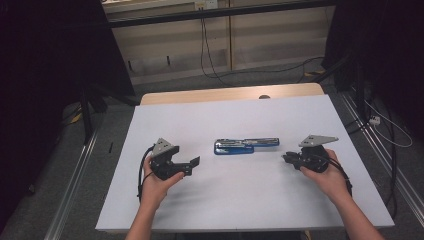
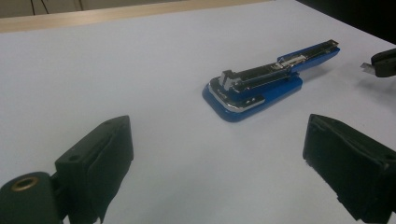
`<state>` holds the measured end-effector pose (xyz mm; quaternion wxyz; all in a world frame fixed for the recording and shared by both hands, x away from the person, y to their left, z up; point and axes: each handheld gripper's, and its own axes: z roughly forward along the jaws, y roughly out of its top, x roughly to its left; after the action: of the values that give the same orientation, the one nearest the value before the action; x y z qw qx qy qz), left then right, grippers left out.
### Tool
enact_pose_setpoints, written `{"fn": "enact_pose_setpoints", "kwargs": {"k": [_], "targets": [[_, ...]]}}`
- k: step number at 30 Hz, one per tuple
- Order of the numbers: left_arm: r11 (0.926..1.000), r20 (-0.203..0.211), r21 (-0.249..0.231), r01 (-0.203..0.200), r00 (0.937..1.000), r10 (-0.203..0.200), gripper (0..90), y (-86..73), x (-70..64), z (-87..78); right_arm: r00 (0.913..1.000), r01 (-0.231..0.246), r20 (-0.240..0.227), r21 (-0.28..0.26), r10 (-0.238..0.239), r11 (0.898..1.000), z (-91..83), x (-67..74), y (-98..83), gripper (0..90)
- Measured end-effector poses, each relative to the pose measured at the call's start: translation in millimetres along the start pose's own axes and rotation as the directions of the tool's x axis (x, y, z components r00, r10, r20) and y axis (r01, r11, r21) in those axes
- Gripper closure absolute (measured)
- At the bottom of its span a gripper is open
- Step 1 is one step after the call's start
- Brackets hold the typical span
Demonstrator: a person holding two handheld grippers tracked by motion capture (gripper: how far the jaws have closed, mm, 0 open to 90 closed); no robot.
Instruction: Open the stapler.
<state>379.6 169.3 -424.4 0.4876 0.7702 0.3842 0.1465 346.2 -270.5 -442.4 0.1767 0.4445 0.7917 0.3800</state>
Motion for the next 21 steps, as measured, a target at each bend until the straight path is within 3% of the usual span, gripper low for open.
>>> {"fn": "enact_pose_setpoints", "kwargs": {"k": [6,13,21], "targets": [[1.0000,0.000,-0.002,0.004,1.0000,-0.004,8.8,-0.2,0.6,-1.2,0.9991,0.020,-0.036,0.003,-0.020,1.000,2.6,0.2,8.0,78.9],[1.0000,0.001,-0.005,0.008,1.0000,-0.008,8.6,-1.3,2.7,-3.5,0.9943,0.075,-0.077,0.016,-0.074,0.997,7.6,2.9,18.4,78.9],[1.0000,-0.003,-0.004,0.009,1.0000,-0.009,8.2,-2.6,5.2,-6.4,0.9890,0.090,-0.118,0.001,-0.089,0.996,11.8,3.6,28.1,78.9]]}}
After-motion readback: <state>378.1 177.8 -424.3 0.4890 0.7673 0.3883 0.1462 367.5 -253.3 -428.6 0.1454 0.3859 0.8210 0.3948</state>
